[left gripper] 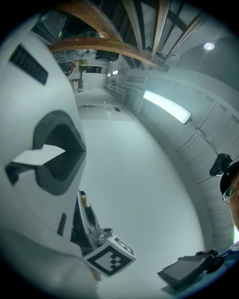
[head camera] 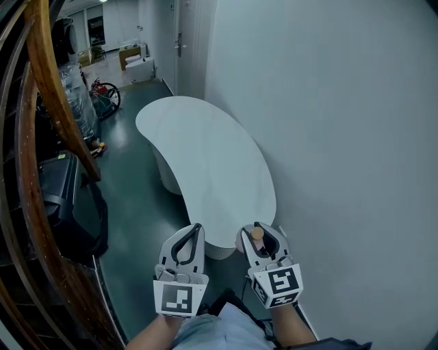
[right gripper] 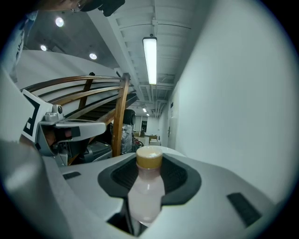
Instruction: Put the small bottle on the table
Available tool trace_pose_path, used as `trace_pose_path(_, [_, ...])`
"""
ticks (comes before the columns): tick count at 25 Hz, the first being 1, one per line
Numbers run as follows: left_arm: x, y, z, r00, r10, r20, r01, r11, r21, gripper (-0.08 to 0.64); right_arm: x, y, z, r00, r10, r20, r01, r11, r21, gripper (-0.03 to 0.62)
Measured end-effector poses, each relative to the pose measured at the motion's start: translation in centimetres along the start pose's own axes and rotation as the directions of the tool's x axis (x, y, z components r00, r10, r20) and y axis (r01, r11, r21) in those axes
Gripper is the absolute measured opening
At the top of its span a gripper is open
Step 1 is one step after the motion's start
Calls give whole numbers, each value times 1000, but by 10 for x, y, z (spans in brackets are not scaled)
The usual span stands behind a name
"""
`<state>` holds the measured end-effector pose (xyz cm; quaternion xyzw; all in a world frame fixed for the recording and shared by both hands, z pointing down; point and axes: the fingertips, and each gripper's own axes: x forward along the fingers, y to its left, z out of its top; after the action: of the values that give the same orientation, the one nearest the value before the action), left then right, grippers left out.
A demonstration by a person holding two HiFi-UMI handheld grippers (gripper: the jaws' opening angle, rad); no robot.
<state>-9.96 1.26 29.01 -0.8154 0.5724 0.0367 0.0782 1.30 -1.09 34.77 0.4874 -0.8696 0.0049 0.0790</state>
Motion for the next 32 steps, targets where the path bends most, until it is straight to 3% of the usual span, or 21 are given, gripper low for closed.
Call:
trace_pose_path(5, [18, 7, -13, 999, -2, -39, 1, 1000, -18, 2, 18, -12, -3, 1000, -11, -12, 11, 1000, 21, 127])
trace_pose_path(16, [96, 11, -23, 997, -18, -75, 20, 1000, 24, 2, 69, -68, -4, 1000, -19, -4, 19, 996, 83, 126])
trace_pose_path(25, [153, 19, -17, 998, 30, -63, -26, 997, 72, 2, 121, -109, 9, 998, 34, 49, -39, 994, 98, 126])
trace_pose_path(32, [174, 35, -18, 996, 69, -58, -64, 995, 80, 2, 151, -117, 20, 995, 75, 68, -80, 994, 80, 126])
